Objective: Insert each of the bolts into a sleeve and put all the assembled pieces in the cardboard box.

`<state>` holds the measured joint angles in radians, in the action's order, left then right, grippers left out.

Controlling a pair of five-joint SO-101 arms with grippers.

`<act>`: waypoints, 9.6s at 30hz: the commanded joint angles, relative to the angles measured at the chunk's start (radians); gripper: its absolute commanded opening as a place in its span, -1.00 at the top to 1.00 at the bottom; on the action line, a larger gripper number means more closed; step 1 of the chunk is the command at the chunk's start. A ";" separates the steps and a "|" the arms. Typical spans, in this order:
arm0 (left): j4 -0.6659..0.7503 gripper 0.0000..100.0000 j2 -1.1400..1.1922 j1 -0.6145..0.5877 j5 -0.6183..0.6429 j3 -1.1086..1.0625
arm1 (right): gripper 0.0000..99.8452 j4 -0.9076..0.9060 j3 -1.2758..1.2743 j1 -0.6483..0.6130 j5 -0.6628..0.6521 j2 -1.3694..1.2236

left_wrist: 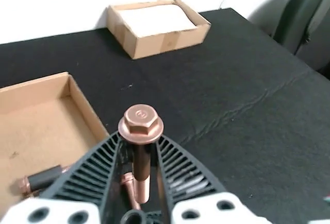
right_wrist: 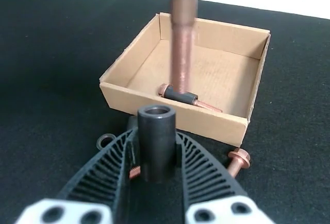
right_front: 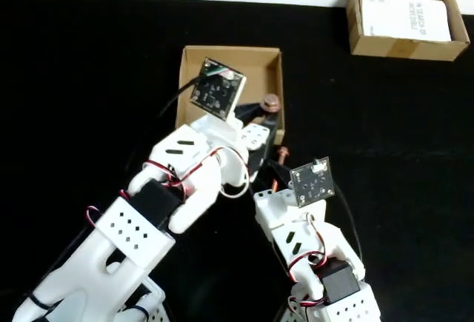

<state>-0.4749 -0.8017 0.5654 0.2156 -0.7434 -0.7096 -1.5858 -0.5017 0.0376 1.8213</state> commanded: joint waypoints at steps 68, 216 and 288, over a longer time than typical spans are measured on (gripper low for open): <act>0.069 0.98 0.041 0.012 0.104 -0.054 | 0.98 0.156 -0.077 0.077 0.074 0.012; -0.120 0.98 0.039 -1.110 0.373 -0.467 | 0.99 0.414 0.573 -0.226 -0.334 -1.511; -0.061 0.61 0.038 -1.082 0.373 -0.530 | 0.99 -0.271 1.748 -0.245 0.048 -2.353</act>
<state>-0.5363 -0.7649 -0.5317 0.5838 -1.2789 -0.9475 0.1250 -0.7610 0.0621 -0.5708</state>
